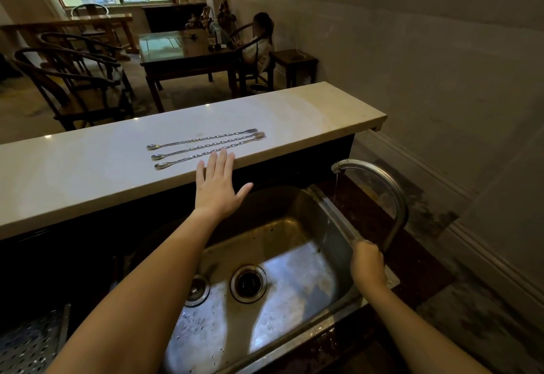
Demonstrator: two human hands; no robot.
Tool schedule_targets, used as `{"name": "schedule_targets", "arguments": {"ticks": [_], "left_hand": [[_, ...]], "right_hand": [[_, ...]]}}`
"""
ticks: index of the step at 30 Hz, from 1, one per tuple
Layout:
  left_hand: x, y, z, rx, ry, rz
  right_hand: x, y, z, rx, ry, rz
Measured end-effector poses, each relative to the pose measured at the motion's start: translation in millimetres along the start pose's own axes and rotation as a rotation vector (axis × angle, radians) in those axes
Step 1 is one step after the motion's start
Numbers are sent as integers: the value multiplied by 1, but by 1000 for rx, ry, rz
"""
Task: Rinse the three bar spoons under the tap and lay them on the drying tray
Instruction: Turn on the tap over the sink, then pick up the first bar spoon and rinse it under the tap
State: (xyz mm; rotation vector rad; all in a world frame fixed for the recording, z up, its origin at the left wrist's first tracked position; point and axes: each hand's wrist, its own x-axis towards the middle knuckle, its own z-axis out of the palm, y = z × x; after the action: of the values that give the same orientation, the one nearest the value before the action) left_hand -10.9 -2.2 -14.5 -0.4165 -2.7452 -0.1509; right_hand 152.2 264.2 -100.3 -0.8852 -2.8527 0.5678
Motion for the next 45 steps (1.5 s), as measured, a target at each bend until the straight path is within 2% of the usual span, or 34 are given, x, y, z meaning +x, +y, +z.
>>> {"name": "schedule_targets", "arguments": {"ticks": [13, 17, 22, 25, 29, 34, 40, 45], "left_hand": [[0, -1, 1, 3, -10, 11], [0, -1, -3, 14, -23, 15], [-1, -1, -12, -14, -70, 25], [1, -2, -19, -30, -104, 43], [3, -8, -26, -60, -138, 66], [4, -10, -24, -74, -137, 62], [4, -13, -14, -62, -94, 59], [4, -12, -10, -51, -63, 47]], "right_hand": [[-2, -4, -3, -110, 15, -17], [-8, -30, -17, -208, 111, -246], [-10, -101, -45, -99, 113, -602], [4, -145, -63, -76, 170, -740], [35, -198, -89, -162, 214, -796], [70, -234, -107, -317, 189, -876], [101, -258, -96, -417, 99, -987], [120, -278, -80, -405, 30, -1063]]}}
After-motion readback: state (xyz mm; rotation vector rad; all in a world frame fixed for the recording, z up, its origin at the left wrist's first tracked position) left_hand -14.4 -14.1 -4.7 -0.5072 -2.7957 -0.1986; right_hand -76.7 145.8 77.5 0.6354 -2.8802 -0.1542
